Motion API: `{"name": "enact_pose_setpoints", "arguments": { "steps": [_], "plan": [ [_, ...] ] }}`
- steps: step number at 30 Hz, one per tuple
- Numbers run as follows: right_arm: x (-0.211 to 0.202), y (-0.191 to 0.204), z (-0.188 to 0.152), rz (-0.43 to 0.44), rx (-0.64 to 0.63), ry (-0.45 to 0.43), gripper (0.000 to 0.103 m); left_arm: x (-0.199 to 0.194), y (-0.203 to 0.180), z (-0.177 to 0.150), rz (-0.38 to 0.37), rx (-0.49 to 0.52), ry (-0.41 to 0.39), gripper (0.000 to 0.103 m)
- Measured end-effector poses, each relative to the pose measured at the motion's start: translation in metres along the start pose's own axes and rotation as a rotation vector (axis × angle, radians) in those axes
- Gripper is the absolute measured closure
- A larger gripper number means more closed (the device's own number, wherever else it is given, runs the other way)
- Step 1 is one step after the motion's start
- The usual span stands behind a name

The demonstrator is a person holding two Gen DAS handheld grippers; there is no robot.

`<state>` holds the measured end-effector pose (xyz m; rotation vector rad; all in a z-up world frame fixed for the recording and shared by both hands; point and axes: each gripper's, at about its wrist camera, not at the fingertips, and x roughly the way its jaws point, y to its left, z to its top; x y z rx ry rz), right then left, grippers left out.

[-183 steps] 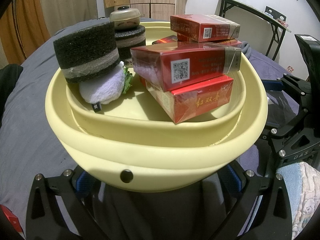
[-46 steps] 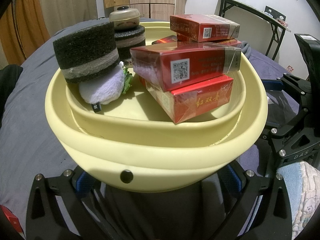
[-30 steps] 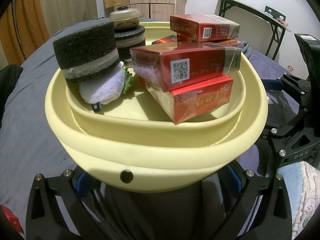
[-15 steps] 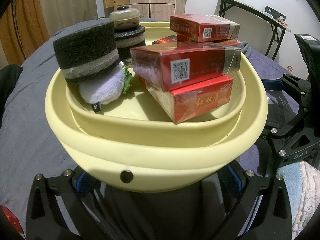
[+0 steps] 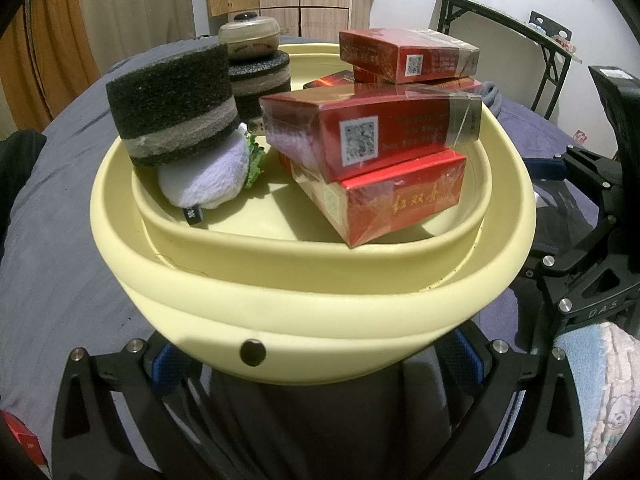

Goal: Organize rigid objects

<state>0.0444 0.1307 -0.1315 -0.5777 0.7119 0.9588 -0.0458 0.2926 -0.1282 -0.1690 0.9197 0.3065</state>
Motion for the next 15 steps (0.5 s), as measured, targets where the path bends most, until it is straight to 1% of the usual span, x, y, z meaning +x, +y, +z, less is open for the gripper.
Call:
{"name": "enact_pose_setpoints", "arguments": {
  "steps": [15],
  "plan": [
    [0.0000,0.0000,0.0000,0.000,0.000,0.000,0.000,0.0015,-0.0036,-0.0033,-0.006,-0.003,-0.001,0.000]
  ]
}}
